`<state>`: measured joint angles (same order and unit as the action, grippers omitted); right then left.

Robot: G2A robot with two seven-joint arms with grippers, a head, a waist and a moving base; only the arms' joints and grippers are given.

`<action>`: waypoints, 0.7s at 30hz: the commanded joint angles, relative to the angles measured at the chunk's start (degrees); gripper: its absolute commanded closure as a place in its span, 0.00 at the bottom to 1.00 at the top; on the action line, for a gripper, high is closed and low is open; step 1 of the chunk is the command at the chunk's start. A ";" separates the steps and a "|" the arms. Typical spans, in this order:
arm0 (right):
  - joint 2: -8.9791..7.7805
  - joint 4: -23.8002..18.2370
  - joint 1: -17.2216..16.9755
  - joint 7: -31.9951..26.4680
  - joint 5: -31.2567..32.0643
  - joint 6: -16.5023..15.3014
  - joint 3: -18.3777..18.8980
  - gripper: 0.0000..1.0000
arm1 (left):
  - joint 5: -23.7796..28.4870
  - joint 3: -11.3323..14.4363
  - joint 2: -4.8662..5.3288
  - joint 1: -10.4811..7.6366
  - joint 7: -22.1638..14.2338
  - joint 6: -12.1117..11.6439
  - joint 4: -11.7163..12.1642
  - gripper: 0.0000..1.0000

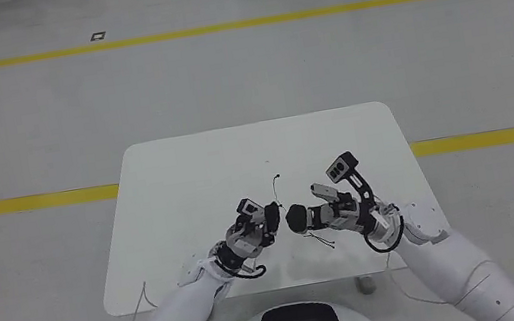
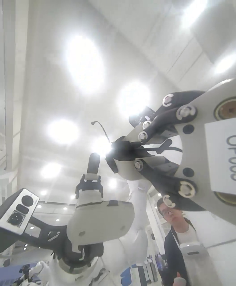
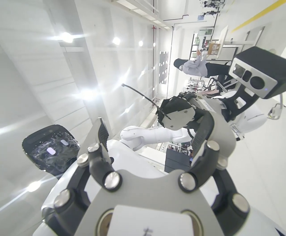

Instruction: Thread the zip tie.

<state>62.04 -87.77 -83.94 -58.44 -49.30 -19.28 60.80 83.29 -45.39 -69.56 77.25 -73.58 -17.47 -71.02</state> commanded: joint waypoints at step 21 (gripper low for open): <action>1.42 2.18 0.80 -6.64 -3.93 -0.20 0.55 0.50 | 2.57 -0.96 -2.08 -0.84 -1.99 5.16 2.65 1.00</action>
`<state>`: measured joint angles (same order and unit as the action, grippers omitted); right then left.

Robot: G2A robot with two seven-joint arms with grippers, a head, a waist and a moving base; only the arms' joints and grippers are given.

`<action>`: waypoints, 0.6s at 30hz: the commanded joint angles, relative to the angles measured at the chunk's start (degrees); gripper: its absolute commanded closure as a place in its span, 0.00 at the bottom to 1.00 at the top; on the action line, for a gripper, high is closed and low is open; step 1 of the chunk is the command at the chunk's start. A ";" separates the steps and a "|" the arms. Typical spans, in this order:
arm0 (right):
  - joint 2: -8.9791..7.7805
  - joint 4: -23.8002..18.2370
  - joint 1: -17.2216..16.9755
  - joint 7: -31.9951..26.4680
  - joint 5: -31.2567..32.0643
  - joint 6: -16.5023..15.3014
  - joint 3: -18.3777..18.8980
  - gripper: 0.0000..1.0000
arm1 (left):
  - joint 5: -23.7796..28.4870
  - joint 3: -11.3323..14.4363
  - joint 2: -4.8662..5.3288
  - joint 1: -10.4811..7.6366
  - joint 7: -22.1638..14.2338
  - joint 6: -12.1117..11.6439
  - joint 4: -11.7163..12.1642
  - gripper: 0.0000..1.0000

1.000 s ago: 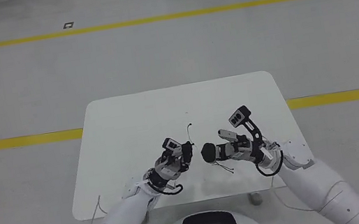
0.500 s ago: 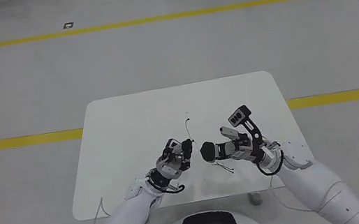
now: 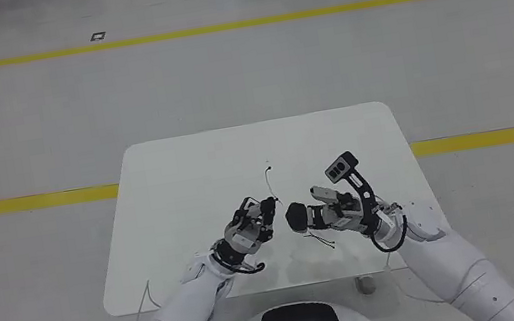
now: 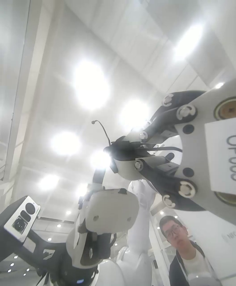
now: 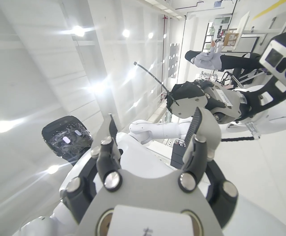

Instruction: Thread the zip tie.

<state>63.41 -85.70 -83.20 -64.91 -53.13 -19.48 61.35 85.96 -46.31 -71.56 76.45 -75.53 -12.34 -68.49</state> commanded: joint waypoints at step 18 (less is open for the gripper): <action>0.87 1.61 0.62 -1.48 -0.58 0.47 -0.10 0.54 | -2.65 -0.14 -1.16 0.05 -3.44 2.04 1.13 1.00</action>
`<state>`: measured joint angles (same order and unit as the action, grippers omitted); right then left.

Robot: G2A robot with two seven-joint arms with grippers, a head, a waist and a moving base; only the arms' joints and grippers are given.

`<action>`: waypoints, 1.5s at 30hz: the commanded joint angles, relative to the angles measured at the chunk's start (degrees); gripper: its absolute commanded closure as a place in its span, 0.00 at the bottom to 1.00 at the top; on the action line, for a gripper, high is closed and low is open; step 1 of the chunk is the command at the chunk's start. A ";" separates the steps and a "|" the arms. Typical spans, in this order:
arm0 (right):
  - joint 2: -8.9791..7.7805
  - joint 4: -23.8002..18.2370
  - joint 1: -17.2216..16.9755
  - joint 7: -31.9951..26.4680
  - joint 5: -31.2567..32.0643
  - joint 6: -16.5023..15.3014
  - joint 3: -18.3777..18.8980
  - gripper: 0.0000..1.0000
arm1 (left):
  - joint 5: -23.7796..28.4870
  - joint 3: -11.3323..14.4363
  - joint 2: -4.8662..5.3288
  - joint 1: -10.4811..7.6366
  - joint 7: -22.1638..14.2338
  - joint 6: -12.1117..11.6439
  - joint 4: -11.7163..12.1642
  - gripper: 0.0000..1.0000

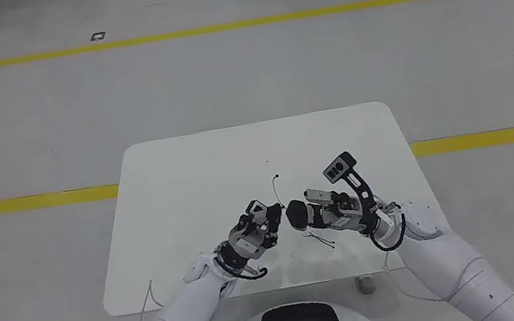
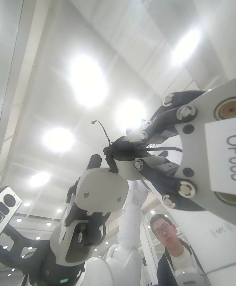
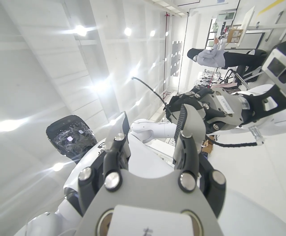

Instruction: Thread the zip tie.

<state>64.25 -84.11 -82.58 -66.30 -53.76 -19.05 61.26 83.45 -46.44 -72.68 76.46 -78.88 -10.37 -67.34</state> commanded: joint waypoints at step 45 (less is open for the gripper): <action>1.34 1.56 0.43 -1.01 2.40 1.94 0.01 0.88 | -3.76 -2.22 -1.39 1.09 -0.55 1.46 0.40 1.00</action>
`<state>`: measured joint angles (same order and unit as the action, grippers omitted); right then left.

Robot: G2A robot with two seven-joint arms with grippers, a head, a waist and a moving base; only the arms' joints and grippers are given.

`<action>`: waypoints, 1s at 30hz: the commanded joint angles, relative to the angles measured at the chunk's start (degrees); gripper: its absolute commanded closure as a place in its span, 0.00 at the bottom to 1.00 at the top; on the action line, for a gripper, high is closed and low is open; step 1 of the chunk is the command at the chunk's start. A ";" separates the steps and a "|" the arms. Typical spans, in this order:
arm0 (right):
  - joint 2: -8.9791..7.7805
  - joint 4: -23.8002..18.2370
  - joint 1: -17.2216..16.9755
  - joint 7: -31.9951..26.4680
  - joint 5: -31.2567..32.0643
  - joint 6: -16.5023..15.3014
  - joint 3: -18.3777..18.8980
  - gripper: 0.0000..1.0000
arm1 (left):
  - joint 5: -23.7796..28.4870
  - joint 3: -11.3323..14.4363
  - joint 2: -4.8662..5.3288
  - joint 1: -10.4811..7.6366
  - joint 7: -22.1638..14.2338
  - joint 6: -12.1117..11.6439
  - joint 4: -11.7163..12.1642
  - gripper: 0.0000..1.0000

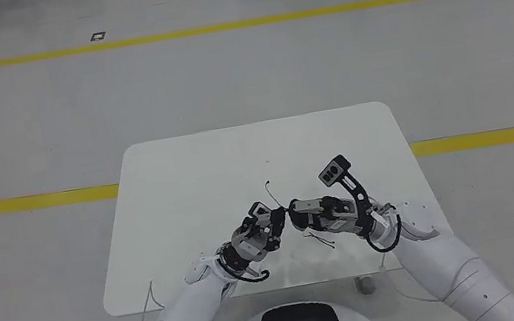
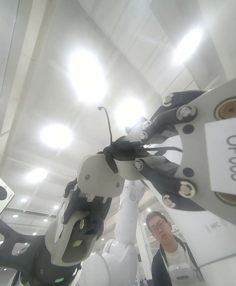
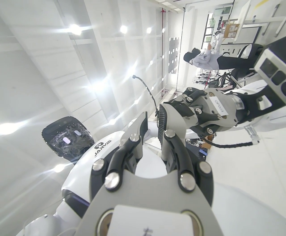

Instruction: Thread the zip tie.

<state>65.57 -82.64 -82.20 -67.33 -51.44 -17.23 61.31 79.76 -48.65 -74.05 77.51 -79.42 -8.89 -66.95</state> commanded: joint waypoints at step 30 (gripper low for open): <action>0.29 1.13 0.32 1.65 3.70 1.85 0.70 1.00 | -0.70 -0.95 -0.51 0.50 0.21 0.30 0.06 1.00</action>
<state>65.87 -81.52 -81.86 -65.68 -47.80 -15.44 61.95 79.05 -49.60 -74.56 78.01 -79.20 -8.59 -66.89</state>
